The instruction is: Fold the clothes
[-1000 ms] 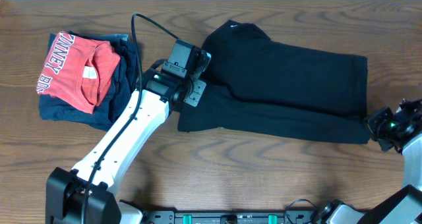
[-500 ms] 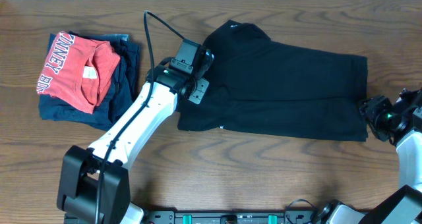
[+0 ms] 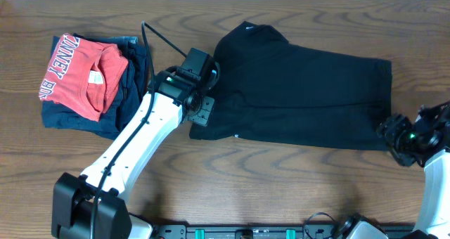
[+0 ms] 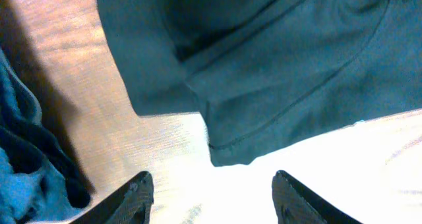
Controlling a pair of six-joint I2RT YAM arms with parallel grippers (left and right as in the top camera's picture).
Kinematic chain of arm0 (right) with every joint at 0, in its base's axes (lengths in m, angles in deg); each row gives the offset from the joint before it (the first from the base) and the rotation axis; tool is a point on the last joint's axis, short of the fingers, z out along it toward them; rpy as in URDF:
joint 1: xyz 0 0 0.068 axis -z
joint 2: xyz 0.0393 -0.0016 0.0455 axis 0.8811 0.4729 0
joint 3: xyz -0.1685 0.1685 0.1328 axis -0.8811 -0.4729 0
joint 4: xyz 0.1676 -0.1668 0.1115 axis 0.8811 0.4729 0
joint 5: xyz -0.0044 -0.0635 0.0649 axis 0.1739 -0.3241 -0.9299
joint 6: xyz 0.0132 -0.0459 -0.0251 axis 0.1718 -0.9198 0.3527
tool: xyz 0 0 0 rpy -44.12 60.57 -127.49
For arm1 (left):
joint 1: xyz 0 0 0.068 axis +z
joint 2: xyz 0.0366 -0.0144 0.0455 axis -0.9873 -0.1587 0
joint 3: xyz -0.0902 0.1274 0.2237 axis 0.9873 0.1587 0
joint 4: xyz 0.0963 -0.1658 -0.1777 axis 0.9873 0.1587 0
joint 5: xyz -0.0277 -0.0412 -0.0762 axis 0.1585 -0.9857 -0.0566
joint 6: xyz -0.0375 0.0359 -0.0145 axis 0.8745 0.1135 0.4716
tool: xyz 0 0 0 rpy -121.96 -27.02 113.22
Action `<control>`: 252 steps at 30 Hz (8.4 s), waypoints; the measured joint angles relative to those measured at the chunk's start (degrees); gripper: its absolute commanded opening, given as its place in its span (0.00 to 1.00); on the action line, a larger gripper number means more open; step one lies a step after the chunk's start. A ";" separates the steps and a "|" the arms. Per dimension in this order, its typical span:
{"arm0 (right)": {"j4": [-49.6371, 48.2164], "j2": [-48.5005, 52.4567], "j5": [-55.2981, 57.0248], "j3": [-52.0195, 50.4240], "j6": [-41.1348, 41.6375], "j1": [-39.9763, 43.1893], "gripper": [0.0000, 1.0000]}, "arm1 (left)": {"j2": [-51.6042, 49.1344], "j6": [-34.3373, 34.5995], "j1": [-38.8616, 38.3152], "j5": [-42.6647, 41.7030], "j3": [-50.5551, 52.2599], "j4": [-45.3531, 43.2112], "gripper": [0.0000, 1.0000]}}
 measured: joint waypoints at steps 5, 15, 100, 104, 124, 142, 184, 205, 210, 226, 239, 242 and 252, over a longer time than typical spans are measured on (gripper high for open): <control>1.14 2.69 6.12 -1.33 0.00 0.02 0.75 | -0.70 2.29 0.00 -1.20 5.05 -1.99 0.64; -6.62 13.75 8.70 -4.50 1.99 0.02 0.79 | -4.11 4.28 0.00 -2.08 13.70 -9.55 0.66; 11.56 11.47 -2.64 18.97 -9.01 -8.35 0.61 | -36.24 -4.59 2.71 -14.14 -16.70 -56.22 0.73; 12.66 11.47 -0.02 18.97 -9.01 -8.35 0.62 | -40.17 -4.61 2.71 -14.32 -16.70 -61.79 0.78; 13.38 11.47 3.45 18.97 -9.01 -8.35 0.60 | -44.74 -3.15 2.71 -14.40 -16.70 -68.46 0.10; -1.20 11.58 7.19 18.97 -9.01 -8.35 0.64 | -27.58 -3.21 2.71 -14.47 -16.83 -45.22 0.06; -34.42 44.02 8.50 19.17 -14.36 -8.39 0.01 | -16.37 -5.38 2.71 -14.27 -16.76 -16.35 0.06; -16.09 27.61 5.60 19.19 -10.05 -6.82 0.01 | -9.44 -5.38 2.71 -12.24 -16.79 -4.02 0.06; -8.37 24.74 5.29 19.15 -8.81 -6.82 0.01 | -9.49 -5.38 2.71 -10.54 -16.79 2.19 0.06; 13.97 13.81 19.61 19.10 -4.13 -6.82 0.01 | -9.46 -5.40 2.71 -9.16 -16.79 20.02 0.06; 19.10 13.79 24.39 19.10 -5.35 -6.82 0.51 | -9.46 -5.46 2.71 -8.26 -16.65 21.33 0.25; 18.12 13.81 25.05 19.10 -5.79 -6.82 0.55 | -9.46 -5.44 2.71 -8.20 -16.65 21.33 0.27; 9.44 13.81 21.11 15.63 -6.01 -6.82 0.73 | -9.46 -5.40 2.71 -8.46 -16.63 21.84 0.33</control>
